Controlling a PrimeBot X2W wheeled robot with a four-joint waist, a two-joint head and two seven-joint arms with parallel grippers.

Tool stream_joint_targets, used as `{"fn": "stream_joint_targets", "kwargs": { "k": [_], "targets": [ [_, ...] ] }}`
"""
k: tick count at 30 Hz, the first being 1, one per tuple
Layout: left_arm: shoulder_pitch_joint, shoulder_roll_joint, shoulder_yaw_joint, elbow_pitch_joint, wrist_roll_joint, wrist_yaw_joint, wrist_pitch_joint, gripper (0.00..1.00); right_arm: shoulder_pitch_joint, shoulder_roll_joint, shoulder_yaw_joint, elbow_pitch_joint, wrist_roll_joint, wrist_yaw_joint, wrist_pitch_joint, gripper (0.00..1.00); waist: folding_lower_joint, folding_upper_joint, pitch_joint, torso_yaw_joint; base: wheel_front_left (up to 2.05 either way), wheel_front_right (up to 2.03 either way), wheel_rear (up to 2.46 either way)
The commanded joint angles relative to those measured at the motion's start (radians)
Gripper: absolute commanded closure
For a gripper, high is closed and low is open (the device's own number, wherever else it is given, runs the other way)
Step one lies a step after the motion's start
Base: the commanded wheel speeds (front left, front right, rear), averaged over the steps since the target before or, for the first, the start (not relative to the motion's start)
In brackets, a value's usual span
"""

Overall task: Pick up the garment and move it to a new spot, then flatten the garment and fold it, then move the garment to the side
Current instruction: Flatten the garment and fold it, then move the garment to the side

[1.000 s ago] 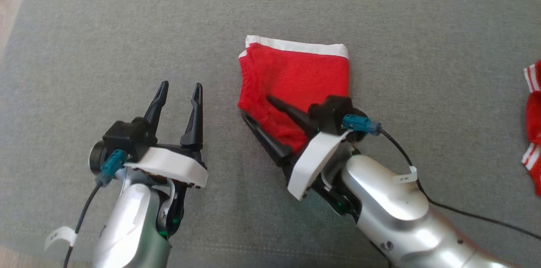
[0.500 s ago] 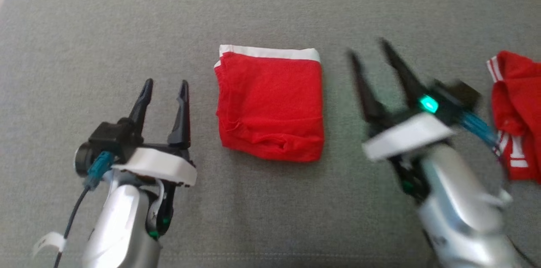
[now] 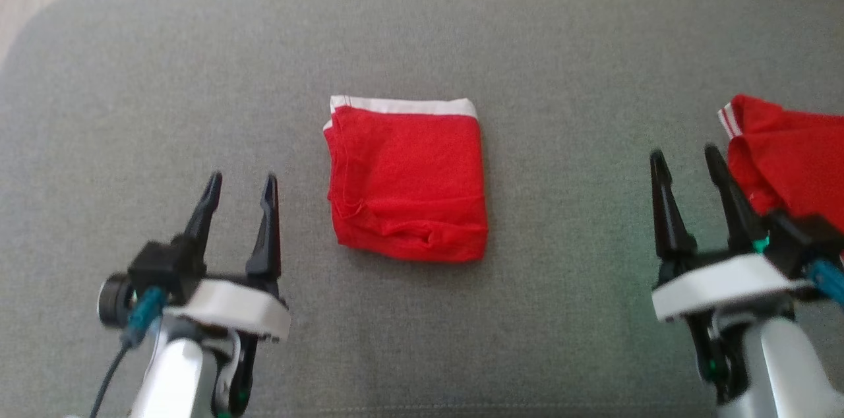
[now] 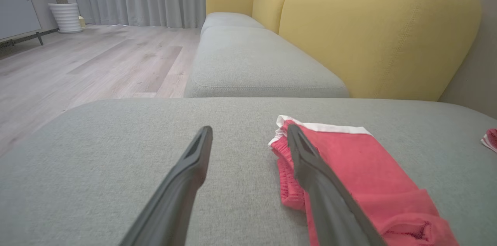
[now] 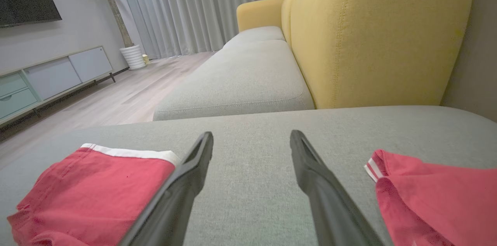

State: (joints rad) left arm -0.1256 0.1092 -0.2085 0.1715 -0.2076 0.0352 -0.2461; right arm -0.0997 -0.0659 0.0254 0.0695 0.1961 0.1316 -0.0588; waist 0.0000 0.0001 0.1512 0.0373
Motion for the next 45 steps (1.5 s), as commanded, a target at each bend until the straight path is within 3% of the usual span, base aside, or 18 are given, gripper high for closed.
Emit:
{"fn": "stream_joint_targets", "kwargs": {
  "k": [1, 14, 45],
  "targets": [
    [-0.004, 0.025, 0.031, -0.040, 0.009, 0.003, 0.001, 0.00, 0.010, 0.005, 0.014, -0.046, -0.009, -0.001, 0.010, 0.00, 0.0000, -0.0001, -0.026, 0.002, 0.00, 0.00, 0.00],
    [0.150, 0.049, 0.007, -0.095, -0.002, 0.014, 0.045, 0.00, 0.186, 0.014, -0.029, -0.152, -0.035, -0.001, 0.097, 0.00, 0.0000, -0.0001, -0.150, 0.014, 0.00, 0.00, 0.00],
    [0.163, 0.064, 0.003, -0.108, -0.019, 0.048, 0.050, 0.00, 0.212, 0.016, -0.028, -0.185, -0.052, -0.001, 0.133, 0.00, 0.0000, -0.0001, -0.159, 0.023, 0.00, 0.00, 0.00]
  ]
}}
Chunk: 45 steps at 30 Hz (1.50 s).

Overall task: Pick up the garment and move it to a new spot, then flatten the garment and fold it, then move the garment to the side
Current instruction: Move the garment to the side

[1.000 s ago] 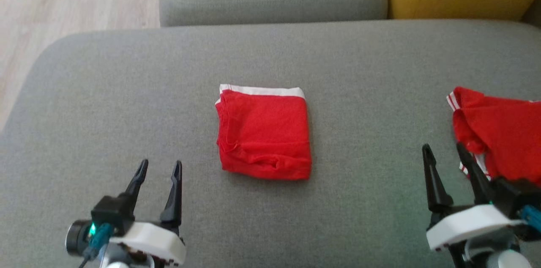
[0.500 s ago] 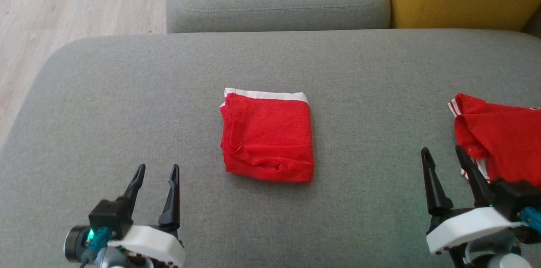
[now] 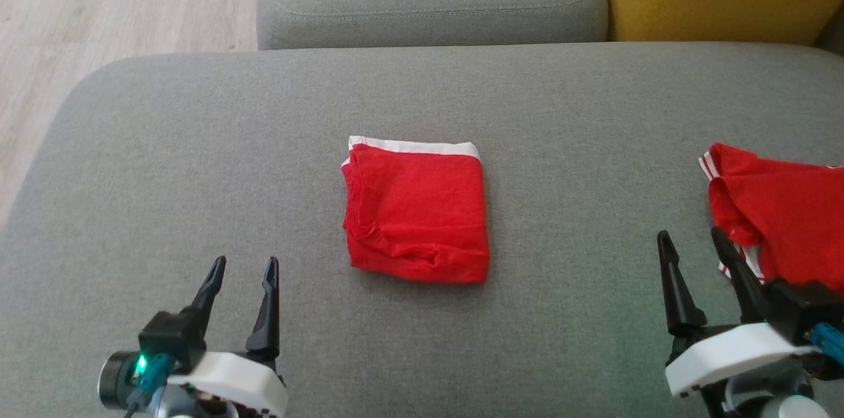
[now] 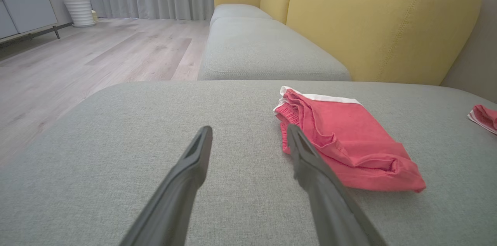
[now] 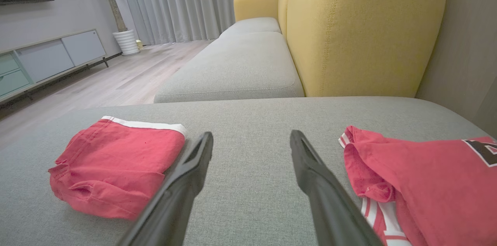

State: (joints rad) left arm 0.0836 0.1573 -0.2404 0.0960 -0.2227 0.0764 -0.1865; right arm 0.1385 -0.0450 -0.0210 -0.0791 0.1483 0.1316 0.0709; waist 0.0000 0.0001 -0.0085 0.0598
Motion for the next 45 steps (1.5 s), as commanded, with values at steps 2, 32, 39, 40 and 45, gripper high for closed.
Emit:
{"fn": "stream_joint_targets", "kwargs": {
  "k": [2, 32, 39, 40, 45],
  "targets": [
    [-0.050, 0.016, 0.033, -0.033, -0.005, 0.007, -0.011, 0.00, -0.026, -0.005, 0.016, -0.037, -0.003, -0.001, 0.003, 0.00, 0.0000, -0.0001, 0.002, 0.003, 0.00, 0.00, 0.00],
    [-0.334, -0.058, -0.020, 0.047, 0.002, -0.041, -0.074, 0.00, -0.489, -0.005, 0.340, 0.605, 0.131, -0.001, -0.030, 0.00, 0.0000, -0.0001, 0.279, 0.177, 0.00, 0.00, 0.00],
    [-0.331, -0.065, -0.003, 0.041, 0.009, -0.044, -0.075, 0.00, -0.519, -0.005, 0.390, 0.681, 0.161, -0.001, 0.014, 1.00, 0.0000, -0.0001, 0.278, 0.160, 0.00, 0.00, 0.00],
    [-0.330, -0.065, 0.000, 0.039, 0.011, -0.045, -0.075, 0.00, -0.524, -0.005, 0.394, 0.685, 0.161, -0.001, 0.013, 1.00, 0.0000, -0.0001, 0.277, 0.156, 0.00, 0.00, 0.00],
    [-0.324, -0.065, 0.011, 0.027, 0.018, -0.049, -0.075, 0.00, -0.549, -0.005, 0.423, 0.676, 0.124, -0.001, -0.005, 1.00, 0.0000, -0.0001, 0.274, 0.118, 0.00, 0.00, 0.00]
  ]
}}
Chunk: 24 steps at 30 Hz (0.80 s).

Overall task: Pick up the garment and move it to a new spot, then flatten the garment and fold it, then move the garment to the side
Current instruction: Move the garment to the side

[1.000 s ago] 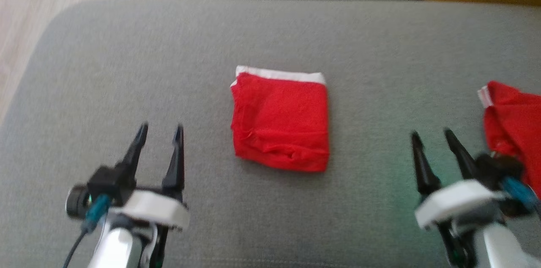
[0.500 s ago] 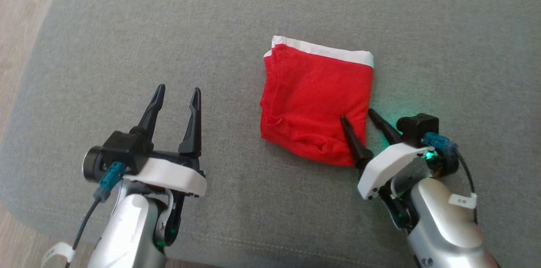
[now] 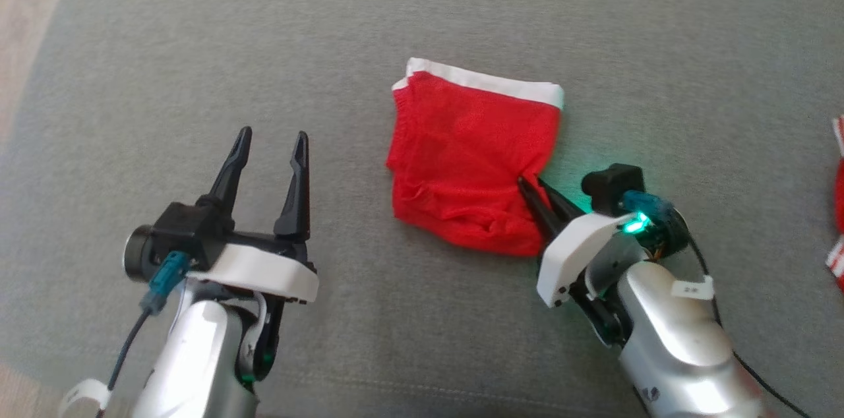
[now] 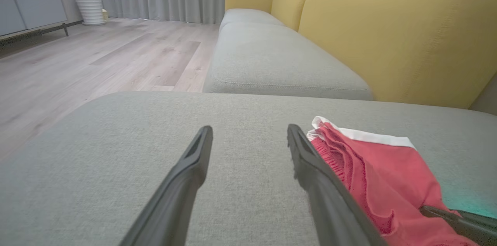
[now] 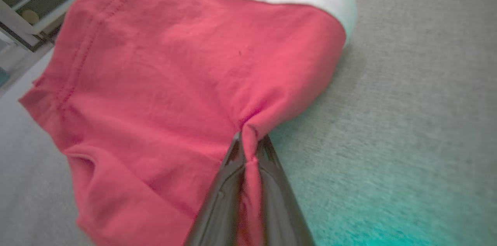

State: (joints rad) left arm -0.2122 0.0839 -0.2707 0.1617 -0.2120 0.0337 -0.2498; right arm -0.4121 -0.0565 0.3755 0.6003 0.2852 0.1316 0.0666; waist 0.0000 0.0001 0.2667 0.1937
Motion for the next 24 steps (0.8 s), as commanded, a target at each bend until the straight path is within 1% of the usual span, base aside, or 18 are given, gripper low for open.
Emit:
{"fn": "stream_joint_targets", "kwargs": {
  "k": [1, 3, 5, 10, 11, 12, 13, 19, 24],
  "targets": [
    [-0.025, 0.010, 0.045, -0.043, 0.009, -0.007, -0.012, 0.00, 0.000, 0.006, 0.032, -0.009, -0.027, -0.001, -0.003, 1.00, 0.0000, -0.0001, -0.002, -0.030, 0.00, 0.00, 0.00],
    [-0.017, 0.012, 0.049, -0.052, 0.012, -0.007, -0.012, 0.00, 0.005, 0.005, 0.044, -0.027, -0.055, -0.001, -0.007, 1.00, 0.0000, -0.0001, -0.005, -0.063, 0.00, 0.00, 0.00],
    [-0.007, 0.016, 0.053, -0.059, 0.015, -0.006, -0.012, 0.00, 0.021, -0.011, 0.049, -0.053, -0.078, -0.001, -0.006, 1.00, 0.0000, -0.0001, -0.009, -0.103, 0.00, 0.00, 0.00],
    [0.011, 0.025, 0.057, -0.072, 0.020, -0.007, -0.012, 0.00, 0.086, -0.092, 0.029, -0.160, -0.107, -0.001, 0.015, 1.00, 0.0000, -0.0001, -0.015, -0.206, 0.00, 0.00, 0.00],
    [0.014, 0.028, 0.058, -0.078, 0.021, -0.006, -0.012, 0.00, 0.111, -0.126, 0.014, -0.210, -0.111, -0.001, 0.031, 1.00, 0.0000, -0.0001, -0.011, -0.246, 0.00, 0.00, 0.00],
    [0.013, 0.030, 0.058, -0.080, 0.020, -0.007, -0.012, 0.00, 0.122, -0.142, 0.007, -0.231, -0.113, -0.001, 0.040, 1.00, 0.0000, -0.0001, -0.009, -0.263, 0.00, 0.00, 0.00],
    [0.013, 0.030, 0.058, -0.080, 0.020, -0.007, -0.012, 0.00, 0.122, -0.142, 0.007, -0.231, -0.113, -0.001, 0.040, 1.00, 0.0000, -0.0001, -0.009, -0.263, 0.00, 0.00, 0.00],
    [-0.006, 0.043, 0.051, -0.085, 0.022, -0.013, -0.009, 0.00, 0.139, -0.215, 0.006, -0.338, -0.116, -0.001, 0.096, 1.00, 0.0000, -0.0001, 0.015, -0.343, 0.00, 0.00, 0.00],
    [-0.018, 0.052, 0.044, -0.096, 0.025, -0.015, -0.001, 0.00, 0.108, -0.296, 0.018, -0.395, -0.118, -0.001, 0.125, 1.00, 0.0000, -0.0001, 0.042, -0.387, 0.00, 0.00, 0.00]
  ]
}}
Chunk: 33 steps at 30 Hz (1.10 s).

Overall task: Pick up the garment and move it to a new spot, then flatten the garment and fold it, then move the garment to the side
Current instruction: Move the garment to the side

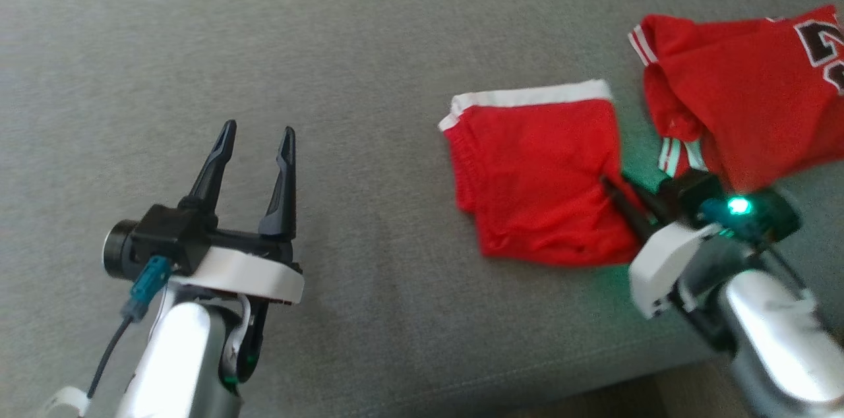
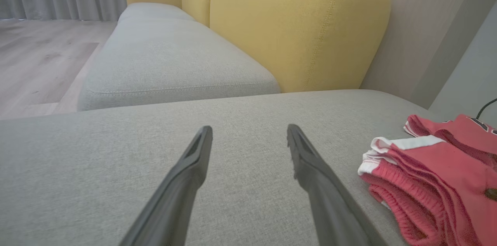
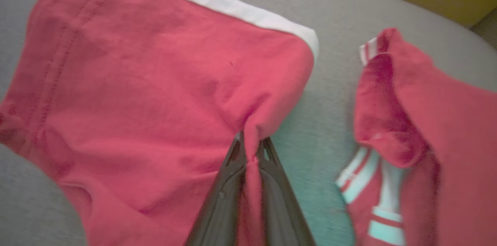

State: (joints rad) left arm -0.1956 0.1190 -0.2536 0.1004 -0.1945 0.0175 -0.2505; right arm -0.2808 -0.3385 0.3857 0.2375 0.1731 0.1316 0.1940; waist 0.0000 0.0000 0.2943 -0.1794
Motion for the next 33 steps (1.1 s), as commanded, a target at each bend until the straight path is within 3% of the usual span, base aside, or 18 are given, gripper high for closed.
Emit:
{"fn": "stream_joint_targets", "kwargs": {
  "k": [1, 15, 21, 27, 28, 29, 30, 32, 33],
  "targets": [
    [-0.037, 0.019, 0.026, -0.038, 0.008, 0.000, 0.001, 0.00, -0.036, -0.036, 0.012, -0.045, -0.007, -0.001, -0.002, 1.00, 0.0000, 0.0000, 0.021, -0.021, 0.00, 0.00, 0.00],
    [-0.090, 0.035, -0.003, -0.055, 0.012, -0.017, 0.014, 0.00, -0.245, -0.363, -0.058, 0.052, 0.046, -0.001, 0.030, 1.00, 0.0000, 0.0000, 0.098, -0.050, 0.00, 0.00, 0.00],
    [-0.106, 0.036, -0.011, -0.058, 0.010, -0.020, 0.012, 0.00, -0.291, -0.376, -0.126, 0.135, 0.053, -0.001, 0.037, 1.00, 0.0000, 0.0000, 0.121, -0.046, 0.00, 0.00, 0.00],
    [-0.126, 0.038, -0.015, -0.062, 0.007, -0.021, 0.012, 0.00, -0.316, -0.301, -0.223, 0.230, 0.023, -0.001, 0.005, 1.00, 0.0000, 0.0000, 0.148, -0.041, 0.00, 0.00, 0.00],
    [-0.129, 0.039, -0.015, -0.062, 0.007, -0.021, 0.011, 0.00, -0.319, -0.283, -0.252, 0.249, 0.012, -0.001, -0.008, 0.94, 0.0000, 0.0000, 0.152, -0.040, 0.00, 0.00, 0.00],
    [-0.131, 0.040, -0.016, -0.061, 0.006, -0.022, 0.011, 0.00, -0.320, -0.266, -0.282, 0.270, -0.002, -0.001, -0.018, 0.72, 0.0000, 0.0000, 0.154, -0.040, 0.00, 0.00, 0.00],
    [-0.133, 0.041, -0.015, -0.060, 0.005, -0.022, 0.011, 0.00, -0.323, -0.246, -0.310, 0.288, -0.016, -0.001, -0.028, 0.63, 0.0000, 0.0000, 0.156, -0.040, 0.00, 0.00, 0.00],
    [-0.135, 0.041, -0.016, -0.059, 0.003, -0.022, 0.010, 0.00, -0.325, -0.225, -0.337, 0.305, -0.029, -0.001, -0.033, 0.59, 0.0000, 0.0000, 0.157, -0.039, 0.00, 0.00, 0.00],
    [-0.136, 0.041, -0.016, -0.058, 0.002, -0.022, 0.010, 0.00, -0.326, -0.206, -0.365, 0.322, -0.046, -0.001, -0.033, 0.10, 0.0000, 0.0000, 0.157, -0.037, 0.00, 0.00, 0.00]
  ]
}}
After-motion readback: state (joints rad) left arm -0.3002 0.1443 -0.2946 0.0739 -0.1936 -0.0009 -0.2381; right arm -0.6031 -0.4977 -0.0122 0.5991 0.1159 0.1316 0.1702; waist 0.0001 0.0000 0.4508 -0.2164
